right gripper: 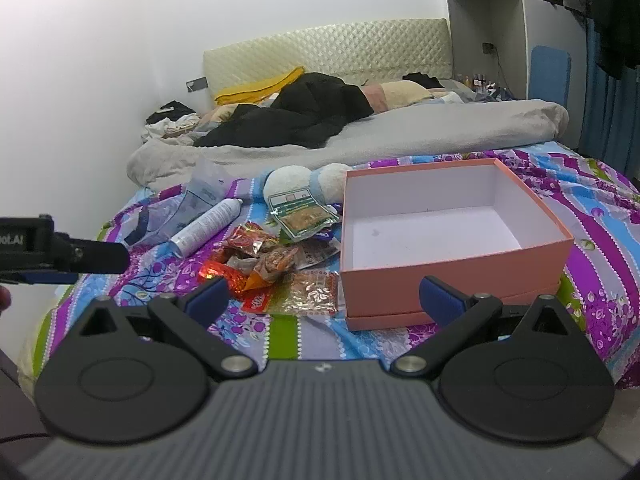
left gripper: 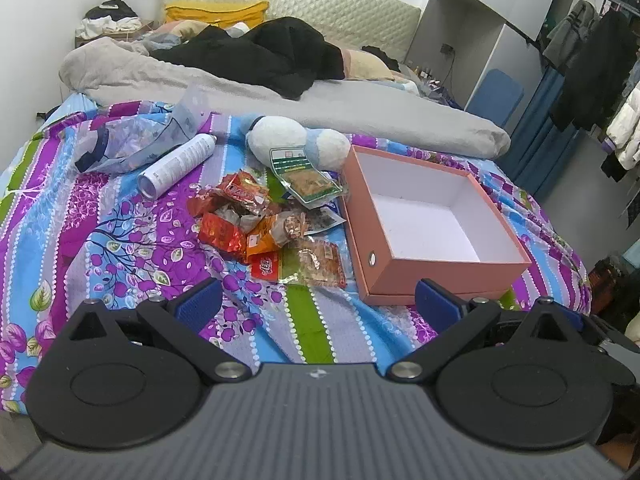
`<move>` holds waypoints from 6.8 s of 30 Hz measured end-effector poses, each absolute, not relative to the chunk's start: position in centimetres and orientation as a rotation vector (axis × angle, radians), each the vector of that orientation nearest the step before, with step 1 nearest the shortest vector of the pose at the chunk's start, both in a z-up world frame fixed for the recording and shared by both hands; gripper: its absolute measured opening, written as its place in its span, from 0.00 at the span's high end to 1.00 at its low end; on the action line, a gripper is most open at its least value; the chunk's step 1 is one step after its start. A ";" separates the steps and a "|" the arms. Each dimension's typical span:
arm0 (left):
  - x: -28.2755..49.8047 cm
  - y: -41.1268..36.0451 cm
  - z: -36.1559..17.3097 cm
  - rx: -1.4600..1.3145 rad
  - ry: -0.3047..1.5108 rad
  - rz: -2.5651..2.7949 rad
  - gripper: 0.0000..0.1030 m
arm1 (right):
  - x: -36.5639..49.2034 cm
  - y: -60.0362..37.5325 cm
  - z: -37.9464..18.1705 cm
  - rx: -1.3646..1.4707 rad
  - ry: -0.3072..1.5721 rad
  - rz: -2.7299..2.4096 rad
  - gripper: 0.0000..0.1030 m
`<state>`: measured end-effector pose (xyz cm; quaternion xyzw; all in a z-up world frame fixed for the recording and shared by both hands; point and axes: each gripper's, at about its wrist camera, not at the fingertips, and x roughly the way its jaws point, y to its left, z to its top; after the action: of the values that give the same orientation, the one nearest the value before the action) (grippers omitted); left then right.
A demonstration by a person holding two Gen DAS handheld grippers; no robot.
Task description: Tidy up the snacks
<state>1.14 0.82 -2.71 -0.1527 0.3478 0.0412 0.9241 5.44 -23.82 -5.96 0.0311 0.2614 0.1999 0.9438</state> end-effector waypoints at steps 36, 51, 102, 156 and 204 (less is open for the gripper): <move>6.7 2.8 -8.5 -0.259 0.810 0.078 0.00 | 7.4 -22.9 -9.9 0.043 0.573 0.453 0.21; 10.7 5.7 -11.9 -0.280 0.818 0.070 0.02 | 9.4 -19.5 -12.6 -0.064 0.549 0.481 0.21; 21.6 18.1 -26.1 -0.621 0.769 0.139 0.86 | 17.3 -4.5 -25.5 -0.824 0.466 0.653 0.86; 22.6 10.0 -22.7 0.317 0.959 -0.130 0.18 | 14.5 -13.3 -23.4 -0.075 0.729 0.550 0.17; 15.3 10.8 -21.9 -0.221 0.890 0.035 0.40 | 15.8 -12.3 -23.8 -0.176 0.765 0.585 0.73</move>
<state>15.32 10.79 -21.91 -0.1065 0.4294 0.0170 0.8966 15.82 -12.26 -23.80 -0.0845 0.3672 0.2809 0.8827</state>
